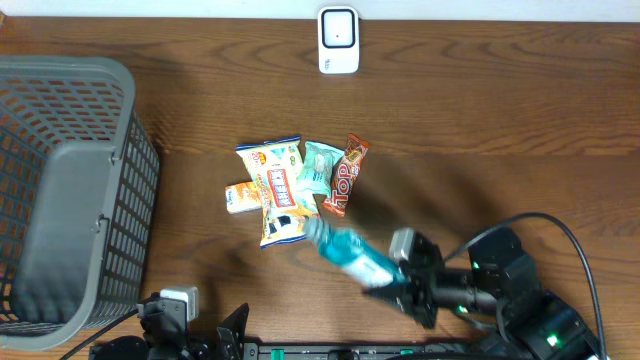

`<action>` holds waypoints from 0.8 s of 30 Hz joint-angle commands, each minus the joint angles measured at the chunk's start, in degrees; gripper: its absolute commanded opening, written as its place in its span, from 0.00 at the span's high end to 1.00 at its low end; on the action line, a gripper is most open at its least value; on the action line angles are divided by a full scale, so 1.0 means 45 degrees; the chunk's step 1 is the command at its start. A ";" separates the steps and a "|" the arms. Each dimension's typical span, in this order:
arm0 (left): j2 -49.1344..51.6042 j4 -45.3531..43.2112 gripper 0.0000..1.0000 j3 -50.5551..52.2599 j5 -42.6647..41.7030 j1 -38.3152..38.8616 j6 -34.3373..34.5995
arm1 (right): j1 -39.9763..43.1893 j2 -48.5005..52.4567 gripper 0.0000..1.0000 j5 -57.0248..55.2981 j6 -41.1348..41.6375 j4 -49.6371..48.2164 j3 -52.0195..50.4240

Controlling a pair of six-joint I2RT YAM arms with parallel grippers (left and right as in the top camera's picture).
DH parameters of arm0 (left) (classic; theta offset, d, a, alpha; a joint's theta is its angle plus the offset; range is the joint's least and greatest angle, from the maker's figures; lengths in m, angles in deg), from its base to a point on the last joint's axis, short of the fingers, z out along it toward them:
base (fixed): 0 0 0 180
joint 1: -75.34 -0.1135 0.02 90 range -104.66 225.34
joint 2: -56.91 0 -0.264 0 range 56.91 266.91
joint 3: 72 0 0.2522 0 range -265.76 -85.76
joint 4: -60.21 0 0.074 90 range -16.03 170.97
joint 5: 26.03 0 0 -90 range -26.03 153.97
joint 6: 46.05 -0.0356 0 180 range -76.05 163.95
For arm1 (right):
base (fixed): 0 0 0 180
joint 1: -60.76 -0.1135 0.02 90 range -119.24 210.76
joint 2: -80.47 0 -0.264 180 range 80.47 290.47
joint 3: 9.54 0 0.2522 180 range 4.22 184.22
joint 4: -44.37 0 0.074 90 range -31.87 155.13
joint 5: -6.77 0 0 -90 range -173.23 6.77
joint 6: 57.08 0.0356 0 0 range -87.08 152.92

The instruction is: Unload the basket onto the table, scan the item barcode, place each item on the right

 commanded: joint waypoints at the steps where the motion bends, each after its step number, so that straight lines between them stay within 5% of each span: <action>1: -0.0092 0.0000 0.02 -0.0053 -0.0015 0.0053 -0.0219 | 0.0068 0.0826 0.99 -0.4167 -0.0787 -0.1268 0.0194; 8: -0.0092 0.0000 0.02 -0.0053 -0.0015 0.0053 -0.0219 | 0.0068 0.4891 0.99 -0.5770 -0.3186 -0.6601 0.0194; 16: -0.0092 0.0000 0.02 -0.0053 -0.0015 0.0053 -0.0219 | 0.0282 1.0700 0.99 -1.0108 -0.4687 -1.5072 0.0563; 24: -0.0092 0.0000 0.02 -0.0053 -0.0015 0.0053 -0.0219 | 0.1409 1.5611 0.99 -1.0316 -0.6494 -1.5844 0.4959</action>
